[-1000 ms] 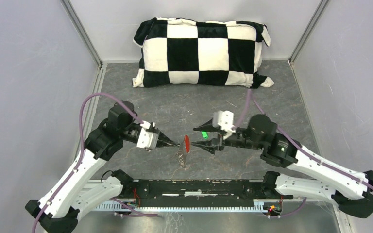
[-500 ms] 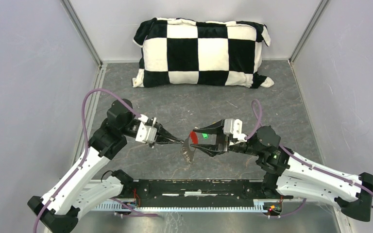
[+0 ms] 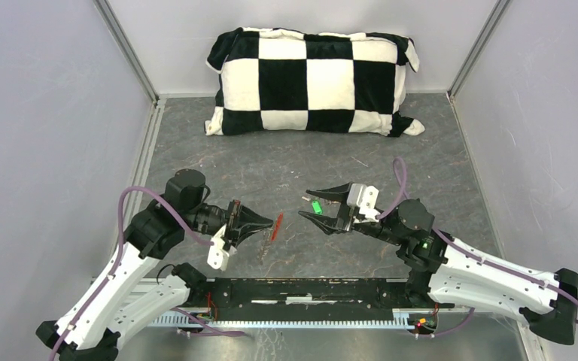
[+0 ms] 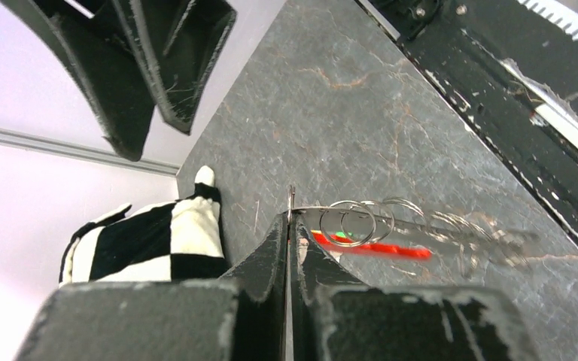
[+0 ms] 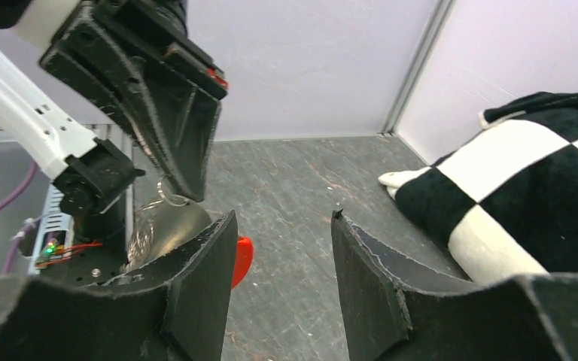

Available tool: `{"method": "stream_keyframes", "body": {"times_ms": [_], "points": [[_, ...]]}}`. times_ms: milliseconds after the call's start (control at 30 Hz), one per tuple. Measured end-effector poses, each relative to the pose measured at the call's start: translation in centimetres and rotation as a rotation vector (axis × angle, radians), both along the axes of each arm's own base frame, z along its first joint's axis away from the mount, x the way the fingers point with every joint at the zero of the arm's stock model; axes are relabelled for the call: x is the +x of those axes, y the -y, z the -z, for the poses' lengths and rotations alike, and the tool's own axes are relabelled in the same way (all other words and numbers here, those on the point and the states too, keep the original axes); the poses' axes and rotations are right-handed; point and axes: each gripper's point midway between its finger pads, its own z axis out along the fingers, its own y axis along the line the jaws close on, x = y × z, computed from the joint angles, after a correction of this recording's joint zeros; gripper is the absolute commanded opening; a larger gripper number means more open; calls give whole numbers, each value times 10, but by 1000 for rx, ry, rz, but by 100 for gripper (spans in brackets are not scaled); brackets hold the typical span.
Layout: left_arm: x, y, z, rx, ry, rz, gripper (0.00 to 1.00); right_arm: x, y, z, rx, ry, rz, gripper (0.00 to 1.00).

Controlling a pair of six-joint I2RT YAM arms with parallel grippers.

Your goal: Put the keys on the keyring

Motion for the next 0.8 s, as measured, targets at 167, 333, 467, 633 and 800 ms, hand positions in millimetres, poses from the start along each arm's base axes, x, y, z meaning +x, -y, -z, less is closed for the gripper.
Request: {"method": "stream_keyframes", "body": {"times_ms": [167,333,467,633,800], "points": [[-2,-5,13,40,41,11,2,16,2,12,-28,-14,84,58],[-5,-8,23,60,57,26,2,44,11,44,-88,-77,227,59],[-8,-11,29,79,81,44,2,67,20,72,-140,-152,333,59],[-11,-15,36,93,157,66,2,76,28,101,-167,-209,377,58],[-16,-17,35,79,220,96,2,76,31,116,-184,-230,383,58]]}}
